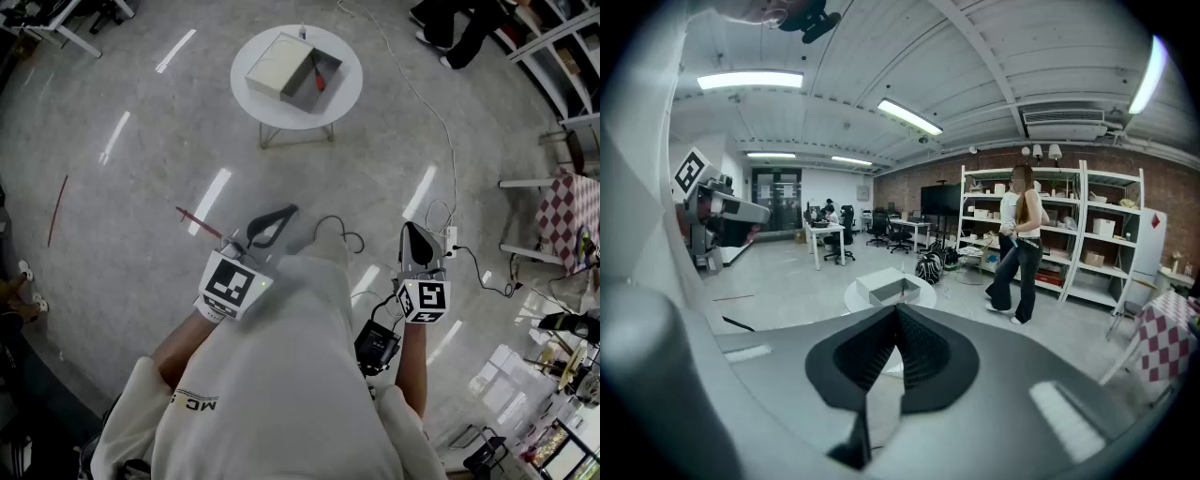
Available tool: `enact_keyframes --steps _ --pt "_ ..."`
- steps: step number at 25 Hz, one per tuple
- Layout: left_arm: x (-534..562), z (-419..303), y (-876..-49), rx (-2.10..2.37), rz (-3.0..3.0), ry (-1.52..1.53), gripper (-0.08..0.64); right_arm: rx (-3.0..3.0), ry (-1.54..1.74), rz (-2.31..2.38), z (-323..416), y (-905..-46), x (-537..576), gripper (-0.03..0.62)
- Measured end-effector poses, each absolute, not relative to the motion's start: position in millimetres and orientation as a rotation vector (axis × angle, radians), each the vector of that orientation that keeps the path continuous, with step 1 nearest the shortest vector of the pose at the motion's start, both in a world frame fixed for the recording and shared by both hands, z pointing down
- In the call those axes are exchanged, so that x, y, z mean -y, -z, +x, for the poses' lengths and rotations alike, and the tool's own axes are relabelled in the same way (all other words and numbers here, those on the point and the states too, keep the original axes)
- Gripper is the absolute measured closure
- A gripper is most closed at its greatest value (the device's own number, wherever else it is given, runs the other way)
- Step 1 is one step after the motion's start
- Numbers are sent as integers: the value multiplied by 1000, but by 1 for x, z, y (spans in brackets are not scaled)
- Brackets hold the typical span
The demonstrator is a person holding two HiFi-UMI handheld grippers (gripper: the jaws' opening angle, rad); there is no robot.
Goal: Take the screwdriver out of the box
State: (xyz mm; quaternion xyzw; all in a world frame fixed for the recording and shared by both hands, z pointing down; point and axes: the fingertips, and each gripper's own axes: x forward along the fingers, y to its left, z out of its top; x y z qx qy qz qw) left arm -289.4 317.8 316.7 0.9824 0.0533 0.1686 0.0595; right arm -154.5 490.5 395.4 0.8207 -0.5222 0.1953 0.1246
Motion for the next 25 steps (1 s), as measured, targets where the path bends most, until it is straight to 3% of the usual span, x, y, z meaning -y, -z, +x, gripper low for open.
enact_keyframes --steps 15,25 --pt "-243 -325 -342 -121 2905 -482 560 1641 -598 2319 -203 -396 -392 592" --pt "-186 -270 -371 -77 2873 -510 560 1707 -614 2250 -151 -415 -326 592"
